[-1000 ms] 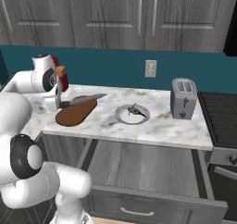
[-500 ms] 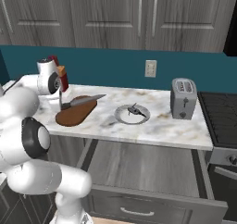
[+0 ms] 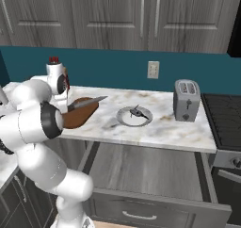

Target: Pick up the knife from the drawer and place it on the cutting board. Then place the meat from the plate to the cutting board.

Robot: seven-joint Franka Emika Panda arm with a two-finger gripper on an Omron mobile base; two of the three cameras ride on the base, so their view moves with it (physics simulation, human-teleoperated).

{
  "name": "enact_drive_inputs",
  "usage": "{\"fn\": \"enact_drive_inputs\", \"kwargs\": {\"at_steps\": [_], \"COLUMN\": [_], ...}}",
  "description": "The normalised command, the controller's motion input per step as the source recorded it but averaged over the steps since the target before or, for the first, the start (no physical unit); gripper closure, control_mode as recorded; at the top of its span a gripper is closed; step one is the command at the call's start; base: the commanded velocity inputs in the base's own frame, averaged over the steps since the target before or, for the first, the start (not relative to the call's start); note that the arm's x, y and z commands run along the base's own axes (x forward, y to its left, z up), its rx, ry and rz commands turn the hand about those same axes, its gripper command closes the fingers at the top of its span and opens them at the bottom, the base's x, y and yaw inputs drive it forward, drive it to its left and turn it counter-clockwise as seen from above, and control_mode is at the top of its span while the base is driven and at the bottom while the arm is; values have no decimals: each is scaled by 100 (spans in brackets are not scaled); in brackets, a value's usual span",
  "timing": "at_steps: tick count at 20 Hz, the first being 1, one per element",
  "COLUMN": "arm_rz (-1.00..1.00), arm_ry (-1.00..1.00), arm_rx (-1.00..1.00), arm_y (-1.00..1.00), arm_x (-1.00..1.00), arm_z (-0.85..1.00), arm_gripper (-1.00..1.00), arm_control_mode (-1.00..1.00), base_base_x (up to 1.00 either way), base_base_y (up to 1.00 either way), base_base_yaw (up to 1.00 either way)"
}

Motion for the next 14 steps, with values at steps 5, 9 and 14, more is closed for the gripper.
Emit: {"fn": "enact_drive_inputs", "kwargs": {"at_steps": [5,9,14], "arm_rz": [8,4,3], "arm_ry": [2,0,0], "arm_rx": [0,0,0], "arm_y": [10,13,18], "arm_x": [41,29,28], "arm_z": [-28,-25,-29], "arm_gripper": [100,100,100], "arm_control_mode": [-100,-100,-100], "base_base_x": [0,0,0], "base_base_y": [0,0,0], "base_base_yaw": [0,0,0]}}
